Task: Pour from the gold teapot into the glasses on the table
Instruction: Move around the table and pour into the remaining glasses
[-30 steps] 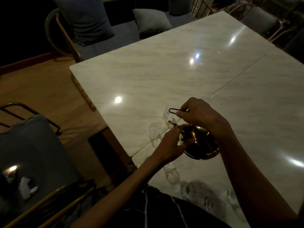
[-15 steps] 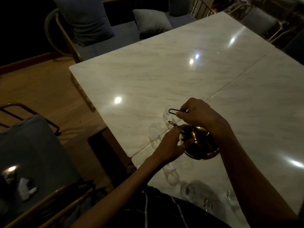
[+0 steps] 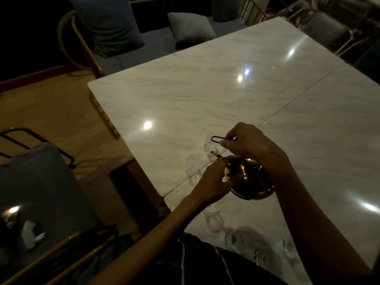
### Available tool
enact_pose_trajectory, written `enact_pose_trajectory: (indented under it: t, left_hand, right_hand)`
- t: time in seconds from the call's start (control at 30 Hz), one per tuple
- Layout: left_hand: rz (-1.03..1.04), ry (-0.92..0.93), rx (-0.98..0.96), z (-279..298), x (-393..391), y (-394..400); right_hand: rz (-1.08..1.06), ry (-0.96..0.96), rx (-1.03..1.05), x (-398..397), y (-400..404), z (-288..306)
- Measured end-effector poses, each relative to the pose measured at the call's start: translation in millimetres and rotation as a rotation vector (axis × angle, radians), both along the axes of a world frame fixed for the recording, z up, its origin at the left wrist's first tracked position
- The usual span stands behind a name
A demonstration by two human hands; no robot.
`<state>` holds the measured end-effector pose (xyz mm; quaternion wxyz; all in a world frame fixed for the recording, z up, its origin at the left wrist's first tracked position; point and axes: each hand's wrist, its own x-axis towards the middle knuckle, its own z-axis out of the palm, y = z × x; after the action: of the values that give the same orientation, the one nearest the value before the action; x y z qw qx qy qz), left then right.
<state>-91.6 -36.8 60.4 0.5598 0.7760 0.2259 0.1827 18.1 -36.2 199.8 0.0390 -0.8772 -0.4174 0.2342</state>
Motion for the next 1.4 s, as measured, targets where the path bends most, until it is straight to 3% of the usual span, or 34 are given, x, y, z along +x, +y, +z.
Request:
enact_pose_trajectory:
  t: [1.4]
  left_hand:
    - [-0.026, -0.020, -0.010, -2.2, 6.9, 6.3]
  right_hand:
    - [-0.015, 0.001, -0.006, 4.4, 4.3, 3.2]
